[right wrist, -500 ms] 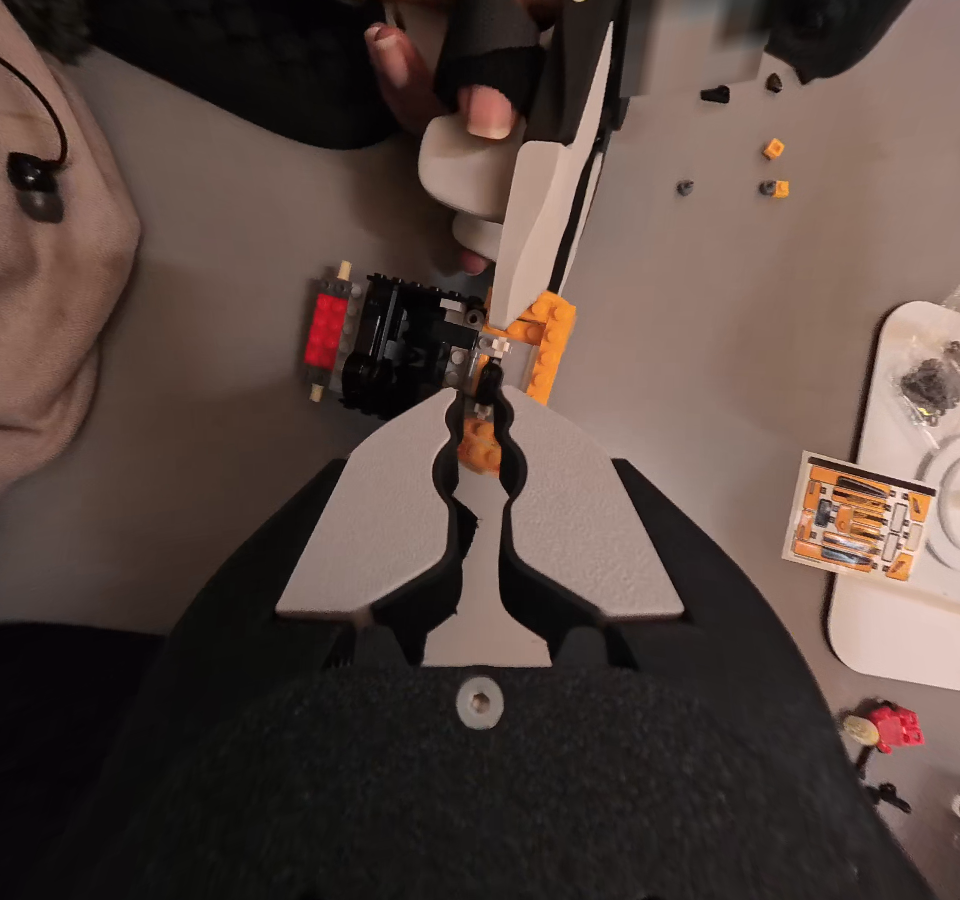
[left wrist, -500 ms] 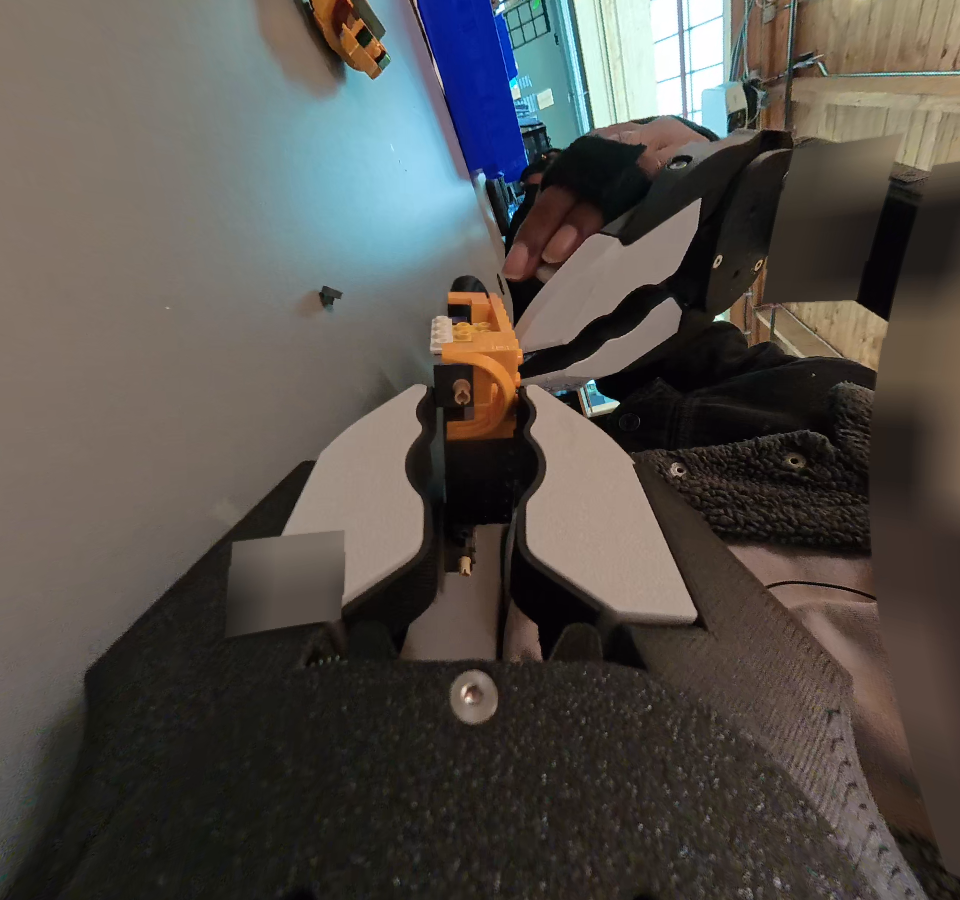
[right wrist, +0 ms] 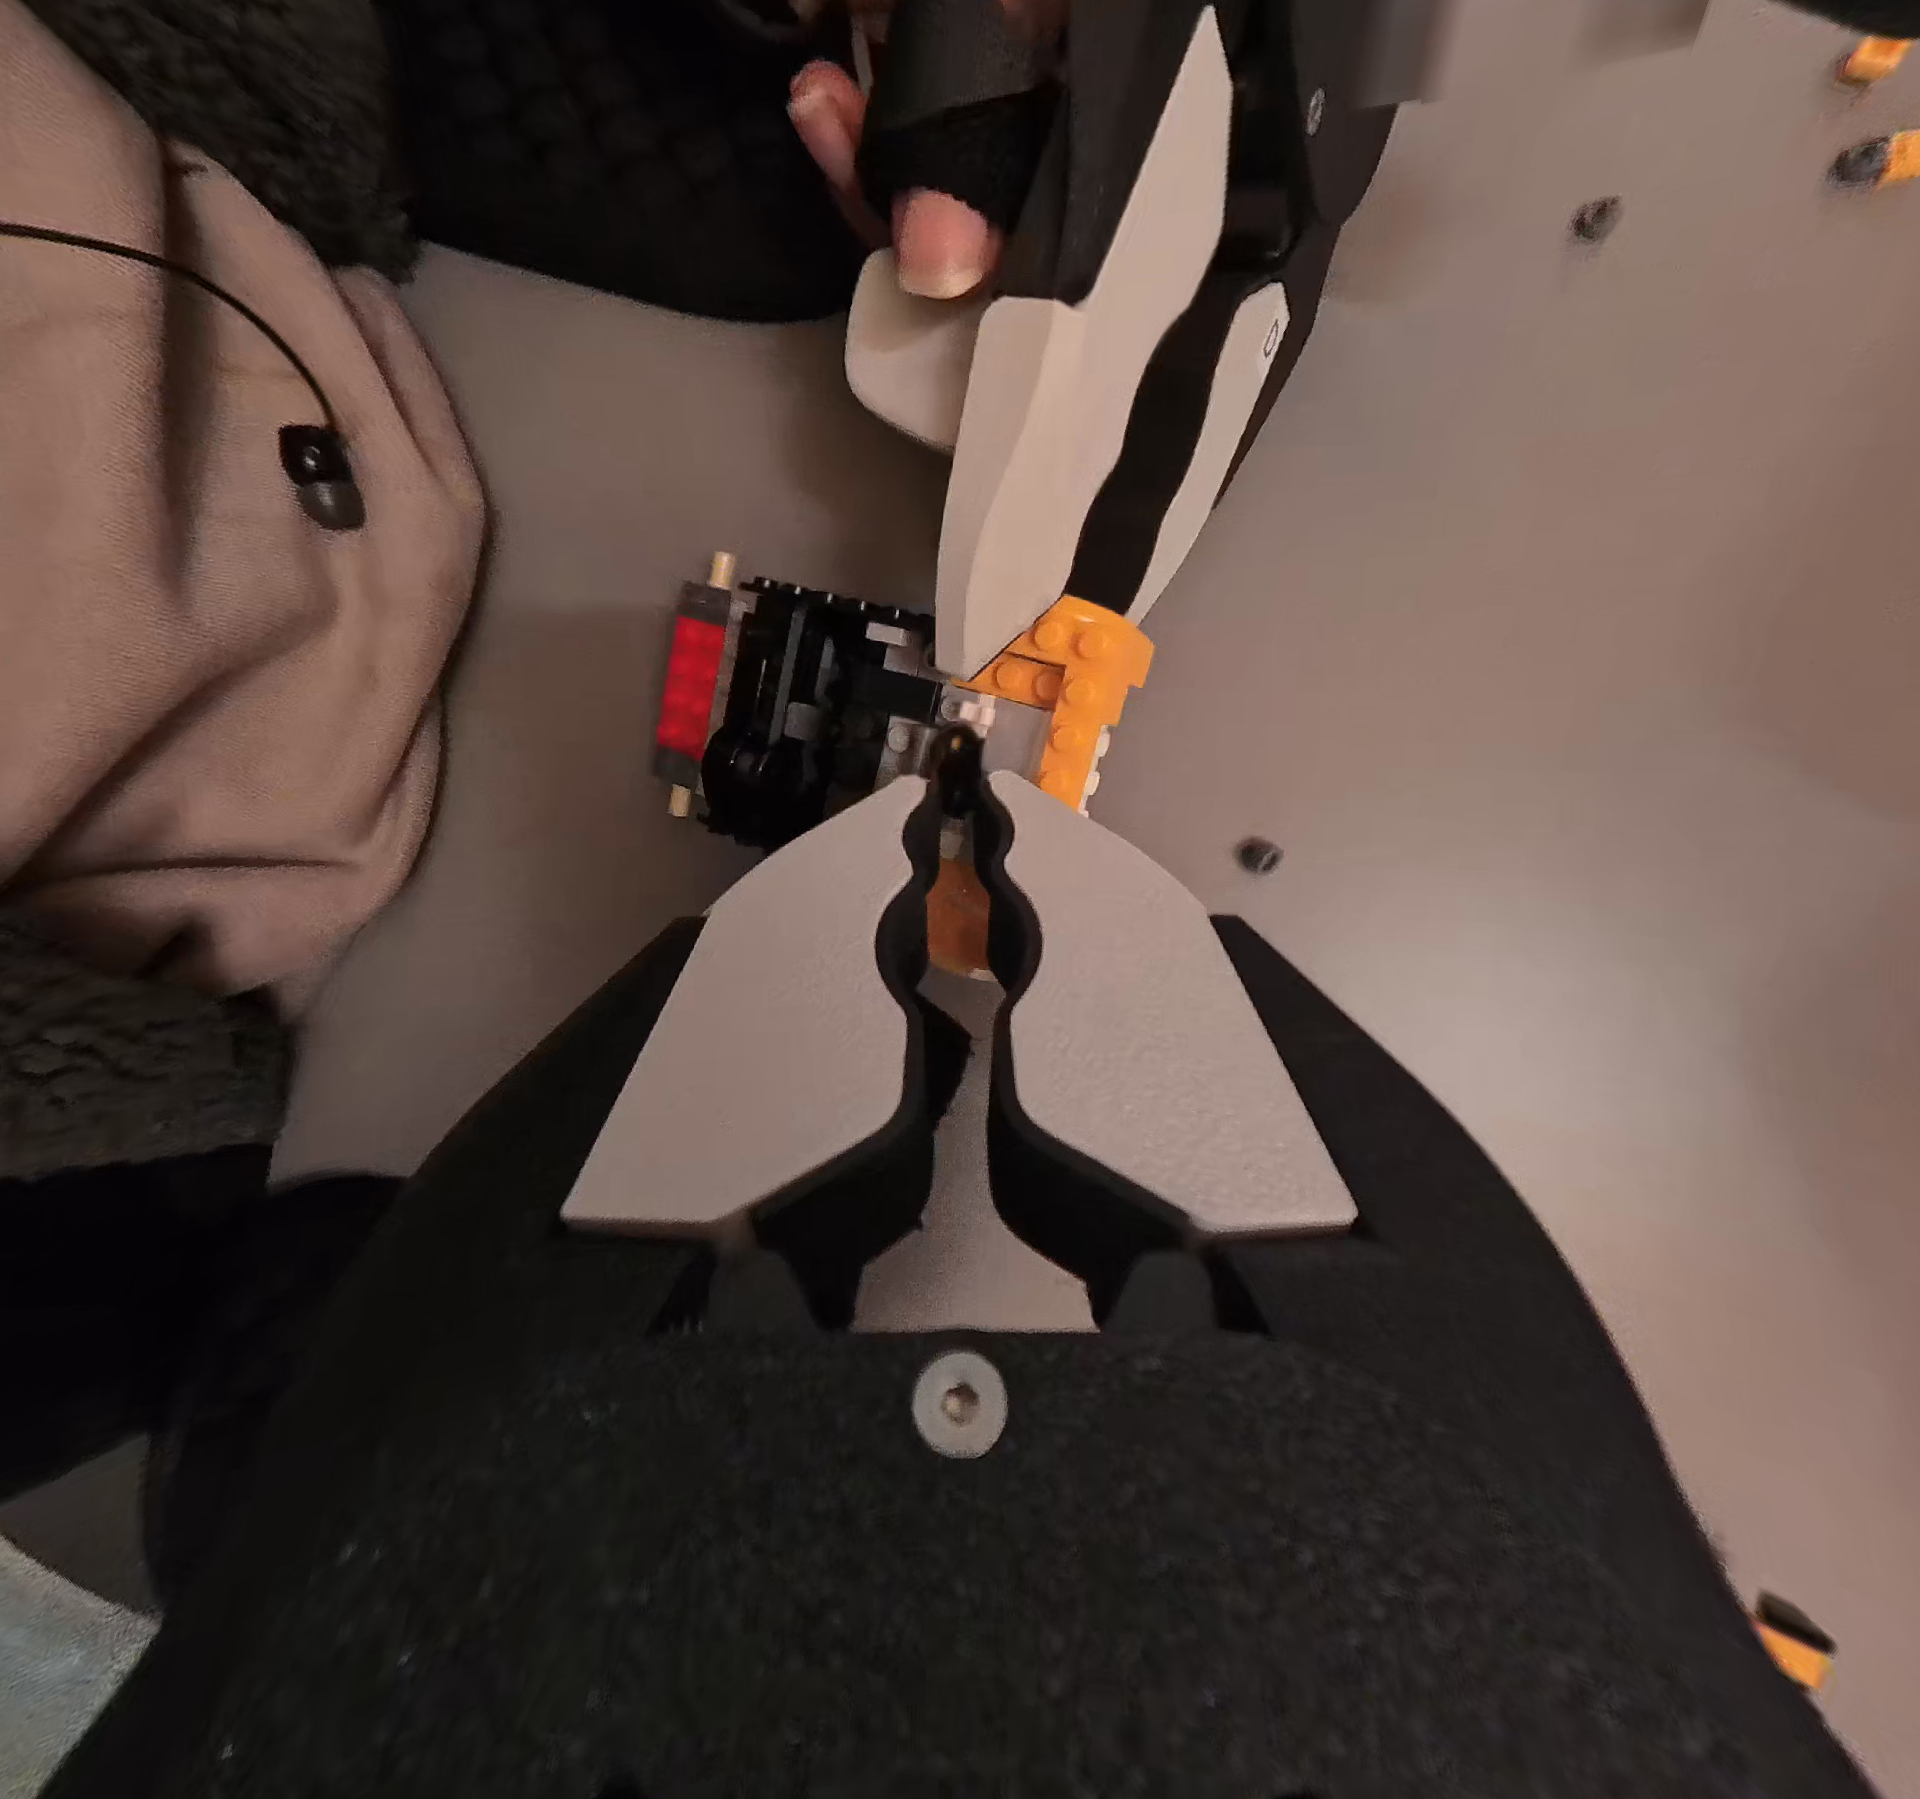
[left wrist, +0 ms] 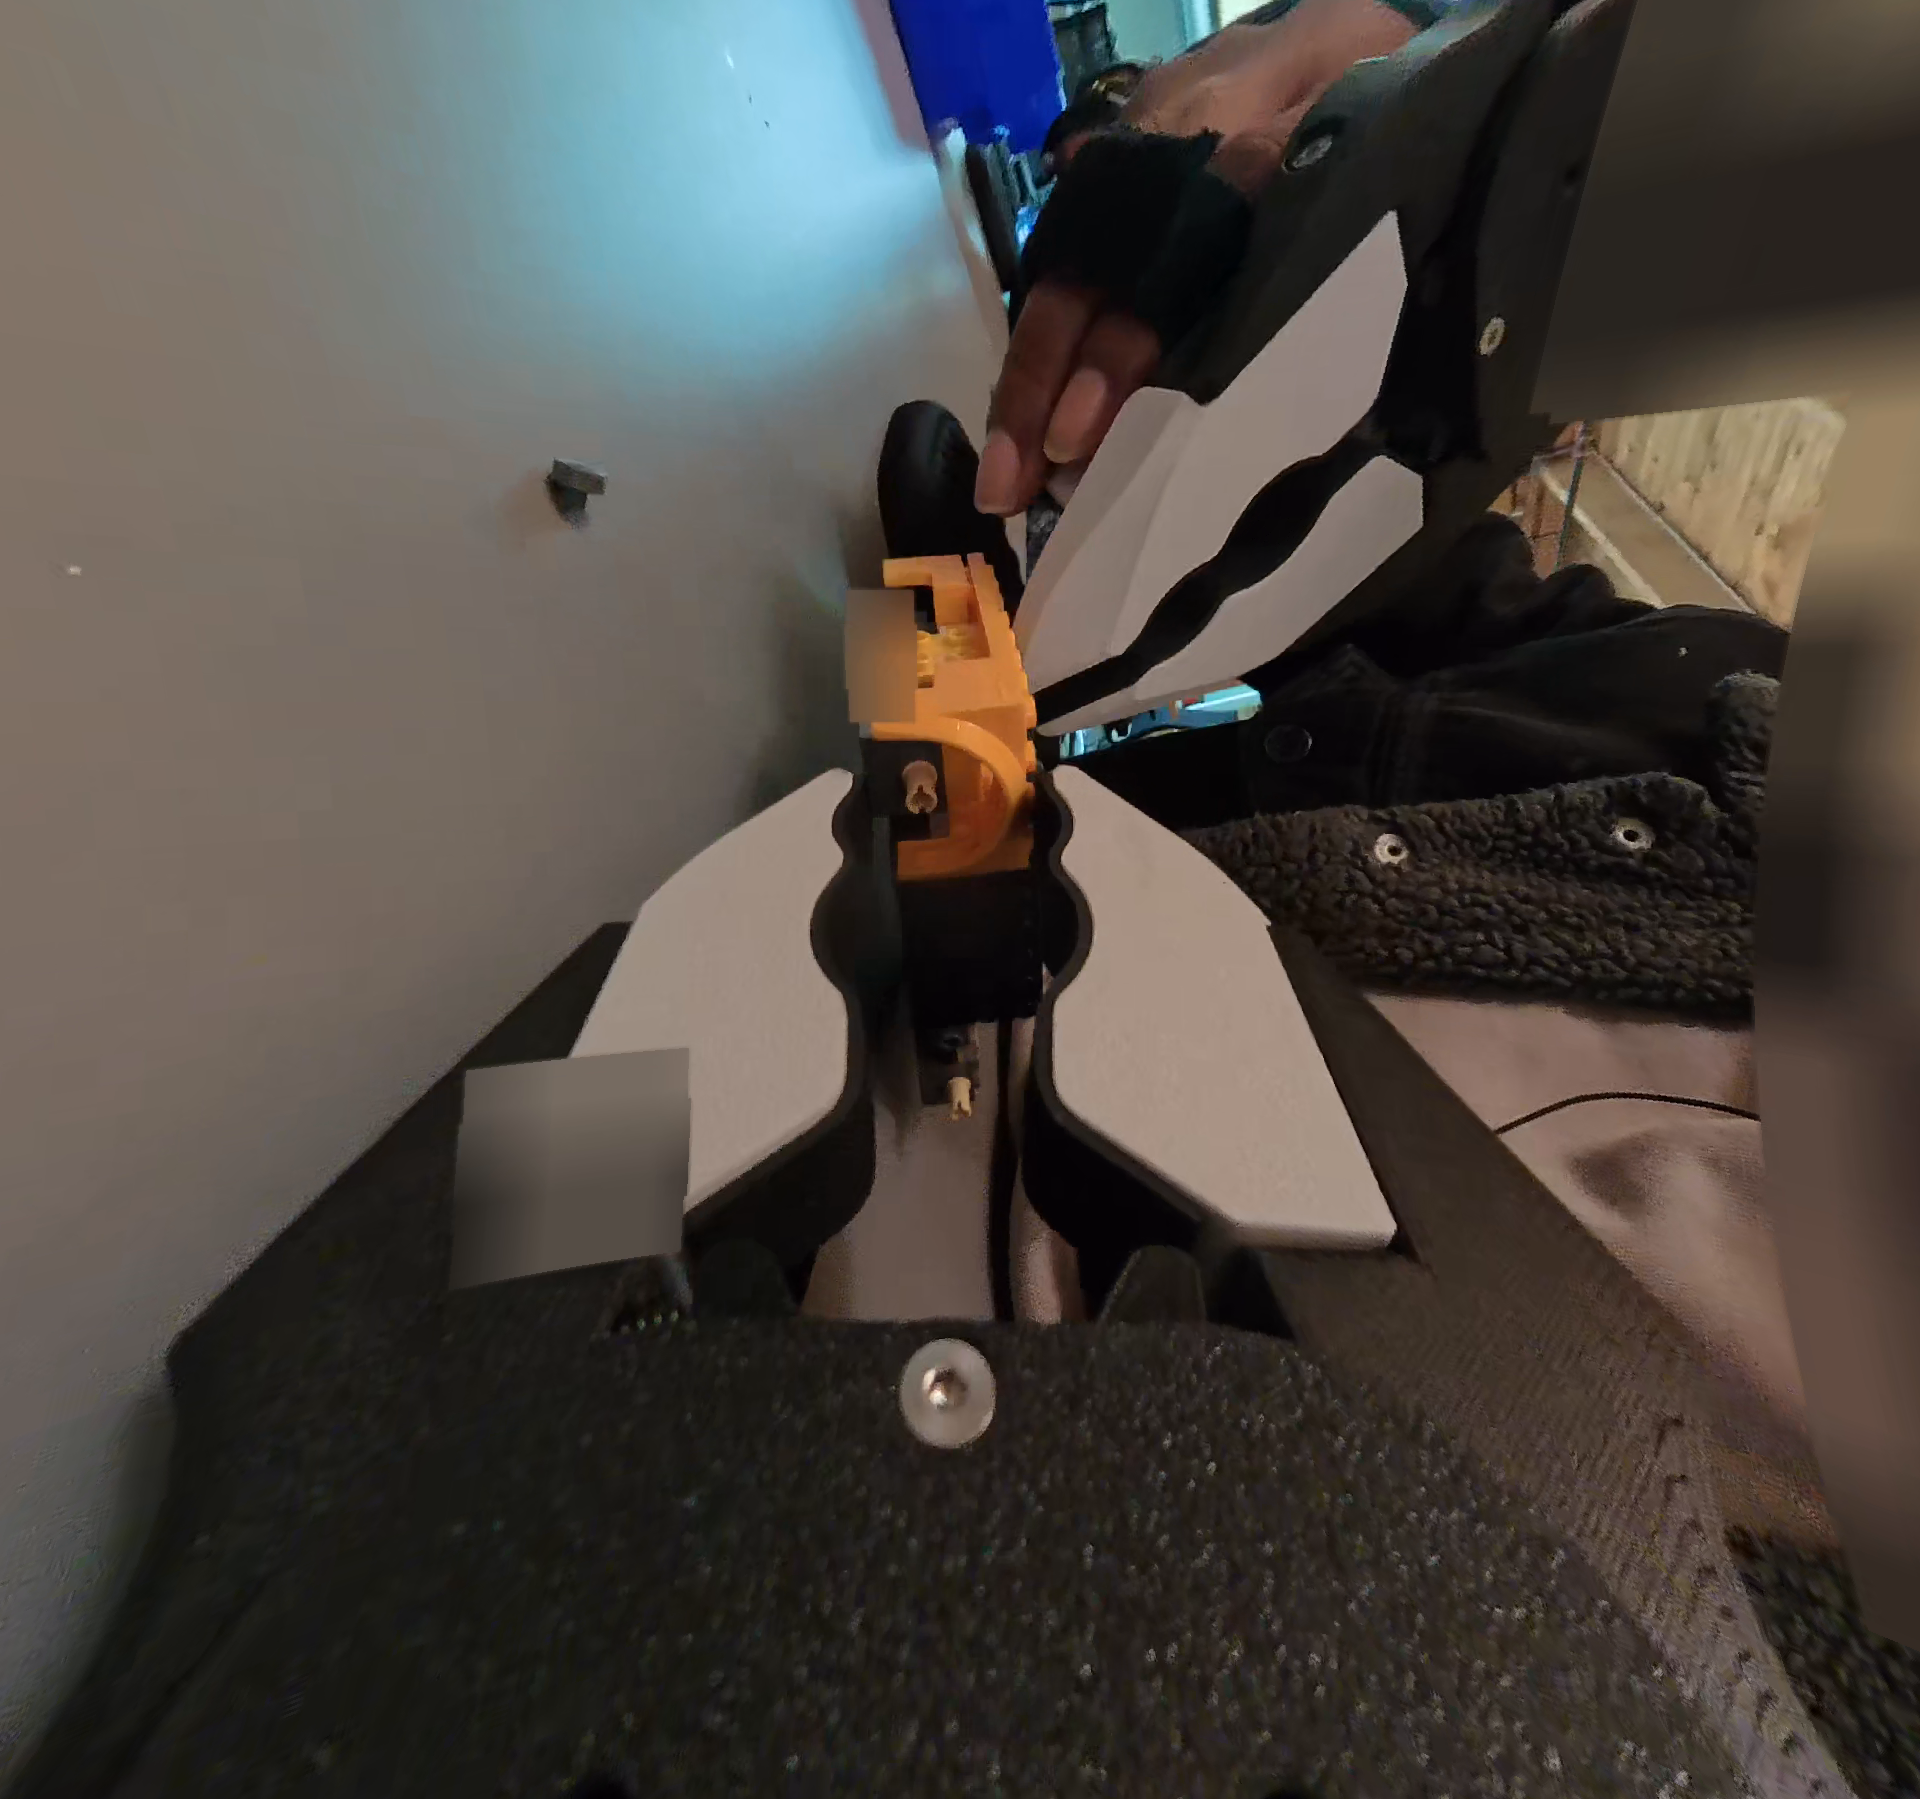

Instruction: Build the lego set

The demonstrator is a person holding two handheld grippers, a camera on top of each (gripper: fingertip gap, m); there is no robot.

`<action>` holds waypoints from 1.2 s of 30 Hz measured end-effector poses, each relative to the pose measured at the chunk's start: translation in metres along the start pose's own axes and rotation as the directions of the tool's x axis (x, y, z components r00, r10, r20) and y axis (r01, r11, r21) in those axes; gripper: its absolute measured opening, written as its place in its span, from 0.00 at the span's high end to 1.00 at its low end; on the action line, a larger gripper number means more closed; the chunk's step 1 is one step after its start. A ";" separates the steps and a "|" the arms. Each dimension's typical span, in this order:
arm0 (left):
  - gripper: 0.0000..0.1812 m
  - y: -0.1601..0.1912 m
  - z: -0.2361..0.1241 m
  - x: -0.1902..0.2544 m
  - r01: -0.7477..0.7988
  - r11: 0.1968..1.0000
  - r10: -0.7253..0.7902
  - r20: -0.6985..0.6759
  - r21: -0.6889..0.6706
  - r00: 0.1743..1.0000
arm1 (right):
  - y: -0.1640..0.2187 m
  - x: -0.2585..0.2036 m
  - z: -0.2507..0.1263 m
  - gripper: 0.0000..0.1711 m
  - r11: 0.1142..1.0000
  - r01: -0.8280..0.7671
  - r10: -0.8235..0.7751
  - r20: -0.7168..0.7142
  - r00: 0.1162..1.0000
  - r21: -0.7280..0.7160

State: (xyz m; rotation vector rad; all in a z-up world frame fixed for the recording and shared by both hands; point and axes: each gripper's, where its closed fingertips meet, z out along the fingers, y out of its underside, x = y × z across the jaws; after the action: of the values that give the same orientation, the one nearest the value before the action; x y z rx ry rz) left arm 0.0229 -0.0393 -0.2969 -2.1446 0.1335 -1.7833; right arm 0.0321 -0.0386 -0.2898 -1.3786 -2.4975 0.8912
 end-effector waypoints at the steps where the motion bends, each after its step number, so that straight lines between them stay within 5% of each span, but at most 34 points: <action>1: 0.84 0.002 0.002 0.000 0.005 1.000 -0.005 0.002 -0.019 1.000 | 0.002 -0.002 0.001 0.98 1.000 0.018 -0.018 -0.017 1.000 -0.006; 11: 0.83 0.018 0.033 0.001 0.027 0.984 -0.017 0.056 -0.178 0.998 | 0.025 -0.026 -0.011 1.00 0.994 -0.042 0.052 -0.103 0.993 0.100; 22: 0.78 0.025 0.032 -0.012 -0.064 0.909 0.185 0.263 -0.412 0.947 | 0.045 -0.037 -0.023 1.00 0.944 -0.123 0.167 -0.120 0.979 0.308; 27: 0.80 -0.004 0.023 0.005 -0.268 0.906 0.369 0.301 -0.329 0.879 | 0.041 -0.036 -0.029 1.00 0.911 -0.111 0.171 -0.120 0.978 0.397; 31: 0.85 0.004 0.034 0.033 -0.508 0.797 0.590 0.245 -0.327 0.769 | 0.029 -0.036 -0.037 1.00 0.865 -0.084 0.162 -0.118 0.980 0.495; 36: 0.88 0.020 0.034 0.023 -0.547 0.770 0.635 0.311 -0.327 0.707 | 0.045 -0.046 -0.021 1.00 0.942 0.003 0.054 -0.161 0.985 0.337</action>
State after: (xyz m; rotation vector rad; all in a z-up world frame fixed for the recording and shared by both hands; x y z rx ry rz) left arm 0.0632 -0.0579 -0.2869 -2.2052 0.8454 -0.9602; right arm 0.0990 -0.0492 -0.2918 -1.3121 -2.0878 1.0955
